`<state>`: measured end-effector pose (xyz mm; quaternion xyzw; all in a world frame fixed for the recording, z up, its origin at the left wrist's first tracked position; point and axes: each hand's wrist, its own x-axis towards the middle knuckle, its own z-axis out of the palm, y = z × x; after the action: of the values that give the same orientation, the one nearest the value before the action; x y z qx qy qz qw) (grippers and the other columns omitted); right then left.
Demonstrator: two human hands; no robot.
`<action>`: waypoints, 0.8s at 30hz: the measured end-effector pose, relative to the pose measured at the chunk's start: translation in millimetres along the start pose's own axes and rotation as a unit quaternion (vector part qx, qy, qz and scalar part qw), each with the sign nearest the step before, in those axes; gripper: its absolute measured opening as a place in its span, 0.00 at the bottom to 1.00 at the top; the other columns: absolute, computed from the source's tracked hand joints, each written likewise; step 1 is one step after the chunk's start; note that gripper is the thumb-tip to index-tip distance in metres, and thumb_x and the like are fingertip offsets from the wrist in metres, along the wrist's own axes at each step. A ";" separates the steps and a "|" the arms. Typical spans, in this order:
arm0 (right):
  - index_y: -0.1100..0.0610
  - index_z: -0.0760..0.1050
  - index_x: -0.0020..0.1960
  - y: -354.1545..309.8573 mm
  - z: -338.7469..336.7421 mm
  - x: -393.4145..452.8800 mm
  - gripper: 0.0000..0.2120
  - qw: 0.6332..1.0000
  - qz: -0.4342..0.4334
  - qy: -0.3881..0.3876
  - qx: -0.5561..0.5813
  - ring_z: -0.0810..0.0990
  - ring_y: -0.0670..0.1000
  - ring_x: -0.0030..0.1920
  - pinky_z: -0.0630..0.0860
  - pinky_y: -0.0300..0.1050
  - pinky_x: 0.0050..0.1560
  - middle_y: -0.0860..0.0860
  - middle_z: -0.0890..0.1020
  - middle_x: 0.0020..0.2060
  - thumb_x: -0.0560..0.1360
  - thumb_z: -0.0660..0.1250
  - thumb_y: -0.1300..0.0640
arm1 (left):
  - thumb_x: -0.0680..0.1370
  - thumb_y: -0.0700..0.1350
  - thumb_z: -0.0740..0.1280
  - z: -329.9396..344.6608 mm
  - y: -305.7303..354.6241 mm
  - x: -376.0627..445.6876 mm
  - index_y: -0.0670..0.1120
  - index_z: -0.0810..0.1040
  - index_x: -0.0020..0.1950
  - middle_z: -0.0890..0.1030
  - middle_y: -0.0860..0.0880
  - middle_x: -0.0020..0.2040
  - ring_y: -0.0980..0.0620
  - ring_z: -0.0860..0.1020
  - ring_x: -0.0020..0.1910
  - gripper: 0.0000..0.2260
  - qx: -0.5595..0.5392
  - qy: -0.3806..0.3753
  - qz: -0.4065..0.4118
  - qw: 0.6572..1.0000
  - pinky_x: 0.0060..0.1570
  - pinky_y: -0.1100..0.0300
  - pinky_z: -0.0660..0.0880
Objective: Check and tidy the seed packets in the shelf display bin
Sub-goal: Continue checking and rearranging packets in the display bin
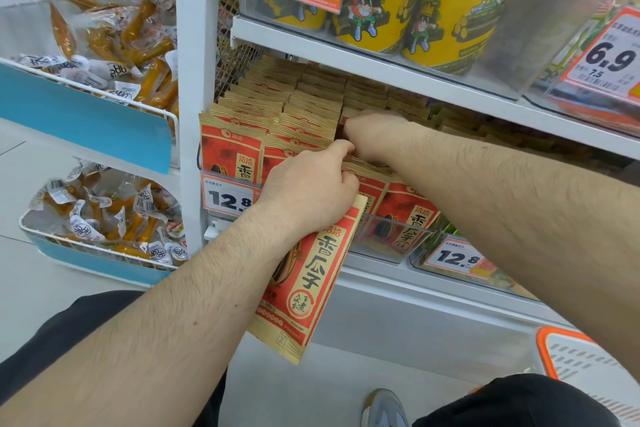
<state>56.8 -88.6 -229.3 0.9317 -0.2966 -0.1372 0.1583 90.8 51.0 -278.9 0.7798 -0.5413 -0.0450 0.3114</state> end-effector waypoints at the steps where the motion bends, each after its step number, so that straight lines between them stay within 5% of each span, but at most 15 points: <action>1: 0.56 0.75 0.48 1.2 0.3 -1.7 0.04 1.000 -0.001 -0.004 0.004 0.75 0.50 0.35 0.72 0.44 0.33 0.51 0.75 0.36 0.76 0.65 0.63 | 0.81 0.50 0.55 0.3 0.4 -1.0 0.56 0.61 0.75 0.77 0.53 0.40 0.50 0.75 0.40 0.22 -0.004 0.003 0.004 1.000 0.39 0.56 0.70; 5: 0.54 0.80 0.58 13.8 -10.1 -24.8 0.11 0.995 -0.004 0.024 0.096 0.78 0.51 0.43 0.77 0.47 0.45 0.50 0.81 0.43 0.78 0.65 0.51 | 0.81 0.50 0.55 -0.6 -0.6 -3.5 0.54 0.63 0.73 0.76 0.53 0.33 0.51 0.76 0.35 0.20 -0.023 0.051 0.018 0.998 0.36 0.55 0.70; 8: 0.50 0.81 0.58 16.3 -6.2 -61.7 0.11 0.971 -0.031 0.160 0.172 0.80 0.49 0.50 0.77 0.47 0.54 0.47 0.84 0.50 0.77 0.65 0.54 | 0.81 0.50 0.55 -1.8 -2.0 -5.5 0.53 0.68 0.66 0.77 0.53 0.34 0.49 0.77 0.37 0.14 -0.023 0.101 0.028 0.994 0.36 0.54 0.70; 10: 0.52 0.83 0.53 7.3 2.1 -96.8 0.11 0.906 -0.042 0.326 0.267 0.78 0.43 0.43 0.76 0.40 0.50 0.45 0.84 0.45 0.75 0.66 0.59 | 0.81 0.51 0.56 -1.9 -0.6 -7.5 0.53 0.70 0.61 0.77 0.54 0.34 0.49 0.77 0.36 0.11 -0.029 0.125 0.027 0.991 0.36 0.54 0.70; 12: 0.51 0.82 0.48 -3.7 15.2 -125.0 0.08 0.834 0.011 0.402 0.379 0.76 0.41 0.35 0.72 0.32 0.42 0.39 0.81 0.38 0.72 0.67 0.60 | 0.81 0.51 0.56 -1.2 3.5 -9.2 0.54 0.72 0.58 0.76 0.54 0.33 0.49 0.77 0.36 0.08 -0.031 0.148 0.024 0.988 0.37 0.54 0.71; 16: 0.50 0.80 0.44 -22.8 43.4 -140.5 0.01 0.756 0.114 0.226 0.604 0.77 0.44 0.32 0.75 0.40 0.35 0.43 0.81 0.34 0.74 0.70 0.53 | 0.81 0.51 0.58 3.8 16.6 -13.1 0.54 0.74 0.53 0.79 0.53 0.35 0.47 0.78 0.38 0.07 -0.037 0.192 0.013 0.981 0.39 0.53 0.71; 18: 0.55 0.79 0.39 -28.7 52.3 -141.8 0.08 0.681 0.107 0.155 0.708 0.71 0.45 0.24 0.68 0.40 0.26 0.48 0.79 0.27 0.77 0.68 0.56 | 0.81 0.51 0.58 8.3 22.7 -15.7 0.53 0.75 0.52 0.80 0.53 0.37 0.47 0.78 0.40 0.07 -0.047 0.200 0.015 0.978 0.40 0.53 0.71; 20: 0.58 0.77 0.37 -29.2 58.5 -143.0 0.12 0.642 0.106 0.162 0.742 0.68 0.44 0.21 0.65 0.37 0.24 0.47 0.75 0.23 0.79 0.65 0.60 | 0.81 0.51 0.58 11.9 25.4 -17.1 0.53 0.75 0.50 0.81 0.53 0.38 0.49 0.78 0.40 0.07 -0.082 0.175 0.017 0.981 0.40 0.53 0.72; 24: 0.60 0.74 0.35 -21.5 67.1 -150.4 0.13 0.634 0.117 0.211 0.735 0.70 0.43 0.21 0.66 0.36 0.24 0.45 0.74 0.21 0.79 0.64 0.63 | 0.74 0.50 0.71 10.8 16.0 -17.1 0.51 0.79 0.42 0.80 0.55 0.38 0.57 0.78 0.39 0.04 -0.258 0.062 -0.018 0.964 0.43 0.58 0.75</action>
<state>-73.9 3.3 -274.2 0.7014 -0.3644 0.3461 -0.5055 66.3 57.6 -283.6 0.6838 -0.4769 -0.1409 0.5340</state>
